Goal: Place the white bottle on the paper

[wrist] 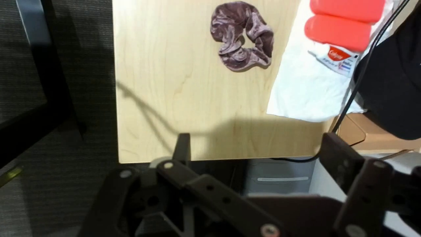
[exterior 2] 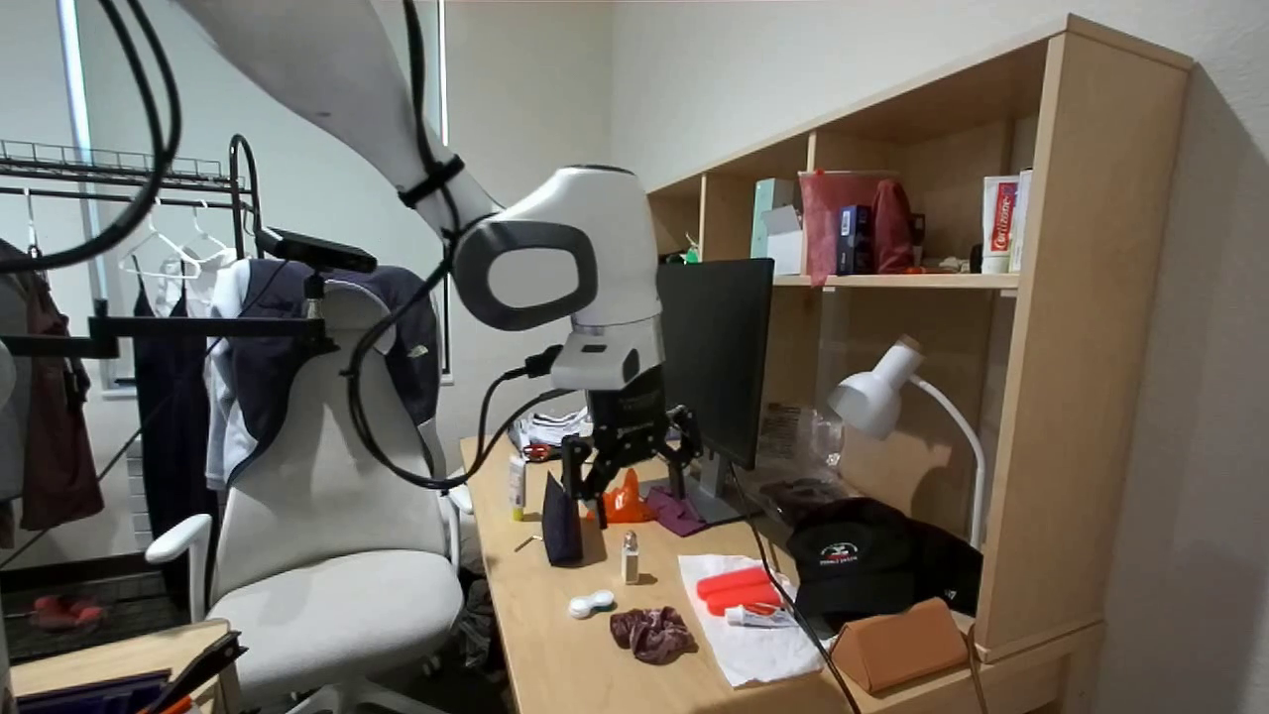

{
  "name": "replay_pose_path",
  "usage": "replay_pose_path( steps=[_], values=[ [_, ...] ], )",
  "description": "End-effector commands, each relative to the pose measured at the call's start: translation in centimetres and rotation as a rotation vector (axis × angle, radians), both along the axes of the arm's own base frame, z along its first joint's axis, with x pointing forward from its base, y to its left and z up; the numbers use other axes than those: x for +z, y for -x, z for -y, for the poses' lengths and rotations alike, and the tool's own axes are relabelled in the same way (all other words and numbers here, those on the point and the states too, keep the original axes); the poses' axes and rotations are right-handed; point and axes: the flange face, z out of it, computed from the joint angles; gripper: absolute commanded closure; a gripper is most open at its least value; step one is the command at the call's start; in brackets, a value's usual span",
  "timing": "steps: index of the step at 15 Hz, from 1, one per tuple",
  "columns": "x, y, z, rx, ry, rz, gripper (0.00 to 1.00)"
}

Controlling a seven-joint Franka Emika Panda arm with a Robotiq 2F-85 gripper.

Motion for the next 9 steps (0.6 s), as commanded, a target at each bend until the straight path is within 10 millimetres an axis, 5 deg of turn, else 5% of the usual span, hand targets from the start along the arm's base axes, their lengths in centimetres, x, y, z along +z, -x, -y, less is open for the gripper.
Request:
replay_pose_path(
  steps=[1, 6, 7, 8, 9],
  values=[
    [-1.1, -7.1, -0.6, 0.067, 0.010, -0.059, 0.00],
    [-1.9, -14.6, -1.8, 0.129, 0.019, -0.127, 0.00],
    [-2.1, -15.4, -1.7, 0.138, 0.016, -0.143, 0.00],
    [-1.7, -13.1, -2.0, 0.094, 0.010, -0.111, 0.00],
    [-1.9, -14.1, -2.1, 0.102, 0.010, -0.121, 0.00]
  ],
)
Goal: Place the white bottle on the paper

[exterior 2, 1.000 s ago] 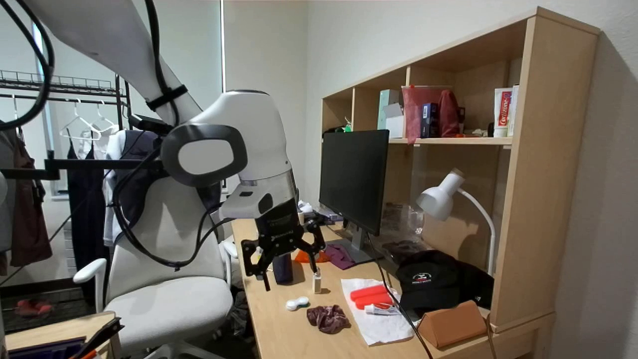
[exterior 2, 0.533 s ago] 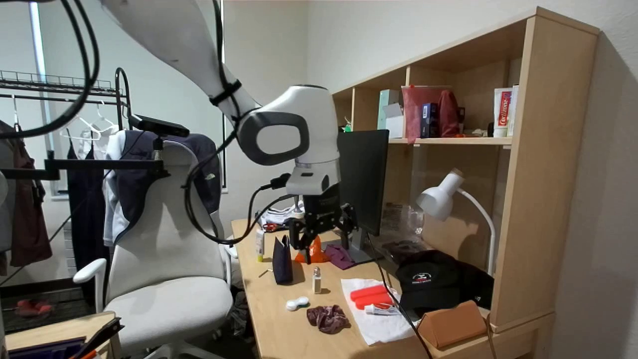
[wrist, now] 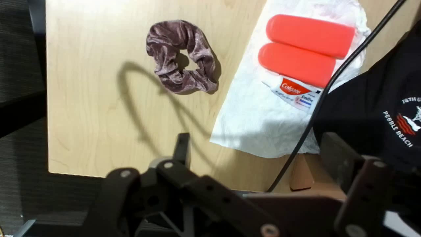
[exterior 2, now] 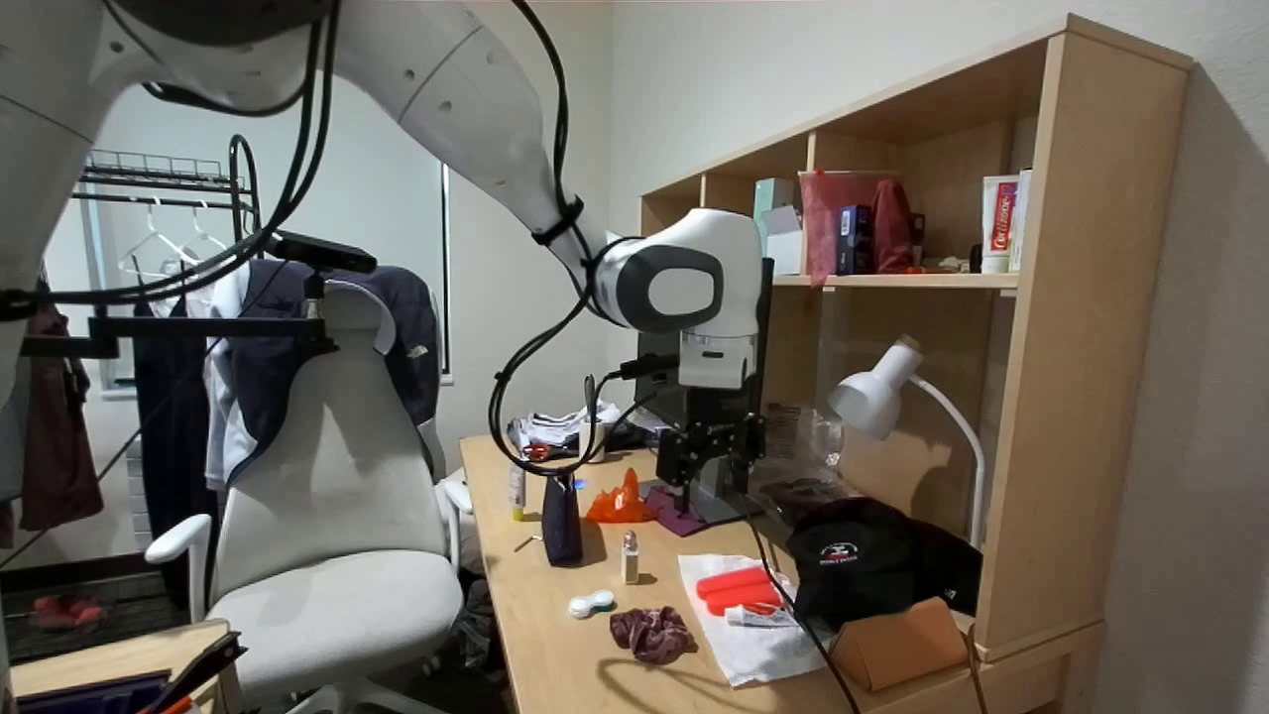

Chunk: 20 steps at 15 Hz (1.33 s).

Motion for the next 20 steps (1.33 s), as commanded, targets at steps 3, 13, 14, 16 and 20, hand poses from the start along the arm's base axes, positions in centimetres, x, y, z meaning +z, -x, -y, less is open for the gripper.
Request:
replay_pose_path(
  steps=[3, 13, 14, 16, 20],
  values=[
    [-0.6, -1.1, 0.1, 0.006, 0.002, -0.008, 0.00],
    [-1.6, -0.5, -4.9, -0.001, 0.011, -0.064, 0.00],
    [-1.9, -0.6, -6.1, 0.009, 0.021, -0.071, 0.00],
    [-2.4, -0.6, -8.5, 0.017, 0.031, -0.086, 0.00],
    [-4.1, -0.5, -13.2, 0.038, 0.027, -0.116, 0.00]
  ],
)
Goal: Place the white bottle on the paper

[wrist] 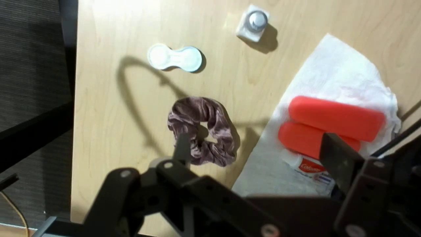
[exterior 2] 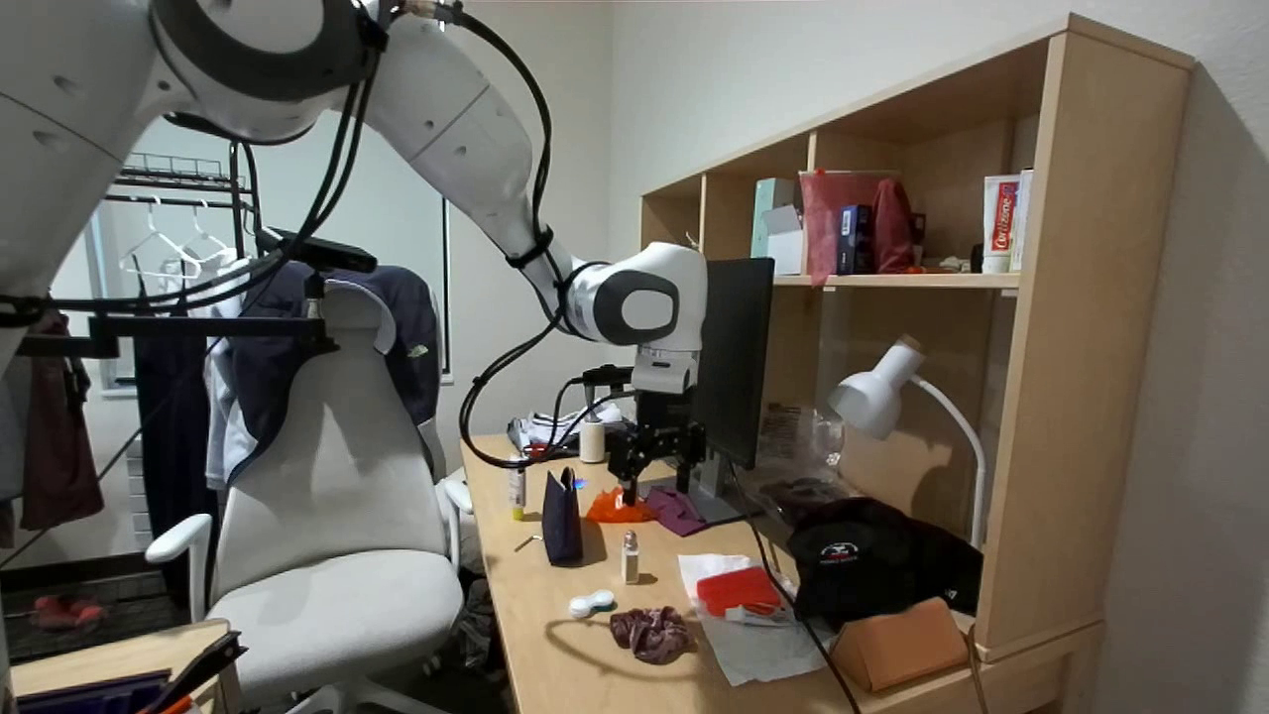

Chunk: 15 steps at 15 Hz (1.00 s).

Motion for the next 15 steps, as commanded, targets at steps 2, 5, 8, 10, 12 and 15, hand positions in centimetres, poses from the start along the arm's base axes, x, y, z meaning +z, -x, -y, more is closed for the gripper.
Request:
replay_pose_path(
  steps=[2, 5, 8, 10, 12, 15],
  values=[
    [-2.3, -0.1, -4.1, 0.014, -0.028, -0.030, 0.00],
    [-4.2, 0.4, -5.5, 0.030, -0.060, -0.039, 0.00],
    [-5.9, 0.4, -6.2, 0.044, -0.076, -0.028, 0.00],
    [-6.9, 0.0, -6.4, 0.032, -0.080, -0.018, 0.00],
    [-7.8, -0.2, -6.5, 0.038, -0.099, -0.011, 0.00],
    [-8.9, -0.6, -6.4, 0.026, -0.085, 0.015, 0.00]
  ],
)
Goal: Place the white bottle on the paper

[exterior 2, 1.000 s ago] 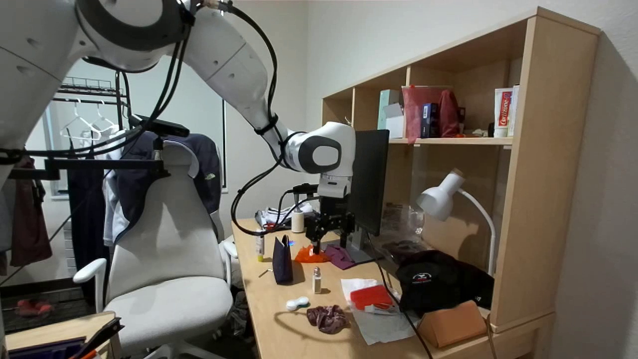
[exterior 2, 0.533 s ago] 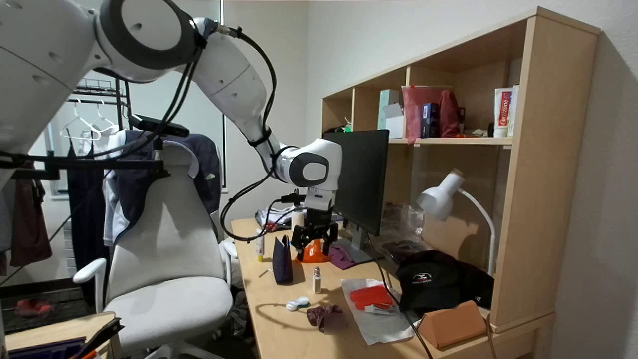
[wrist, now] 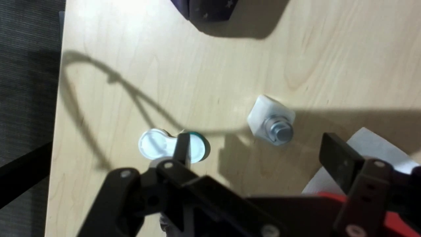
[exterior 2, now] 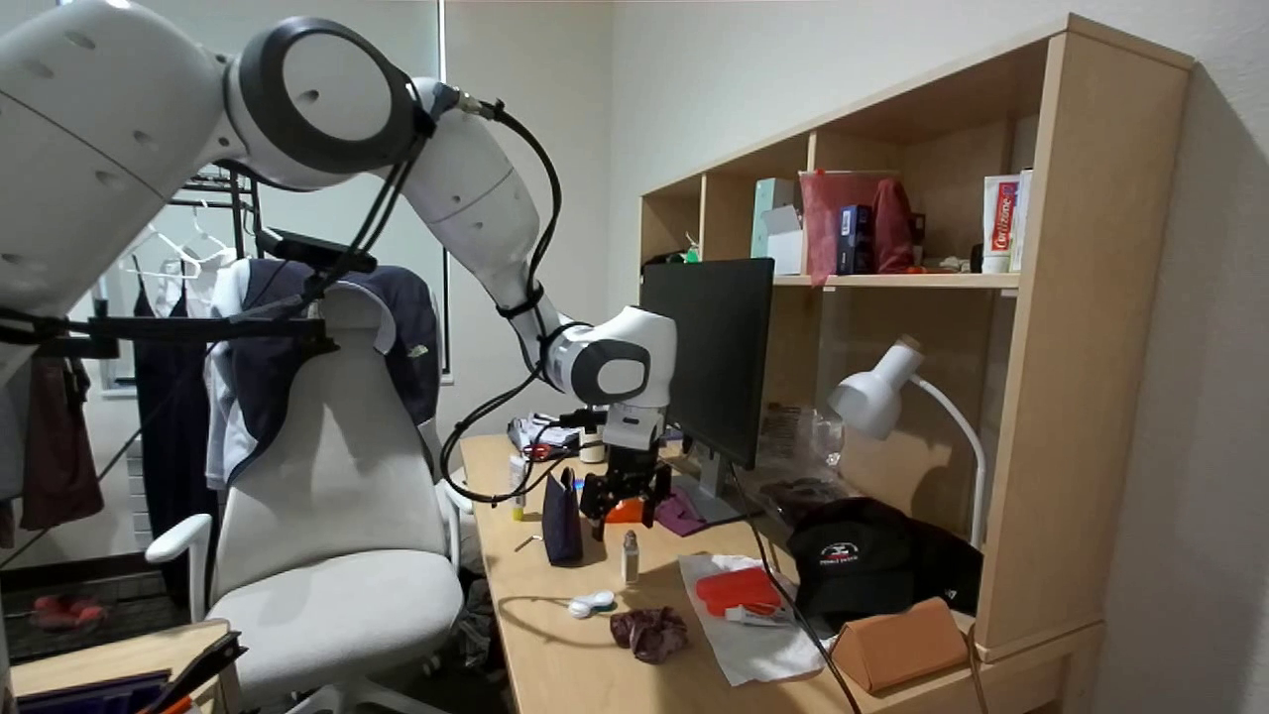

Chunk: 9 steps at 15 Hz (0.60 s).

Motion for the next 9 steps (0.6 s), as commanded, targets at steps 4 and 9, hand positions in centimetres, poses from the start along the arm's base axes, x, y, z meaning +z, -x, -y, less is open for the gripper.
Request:
replay_pose_path(
  steps=[4, 9],
  values=[
    [-1.5, -2.0, 0.3, -0.003, -0.003, 0.064, 0.23],
    [-1.8, -2.9, 0.2, -0.002, 0.009, 0.072, 0.55]
  ],
)
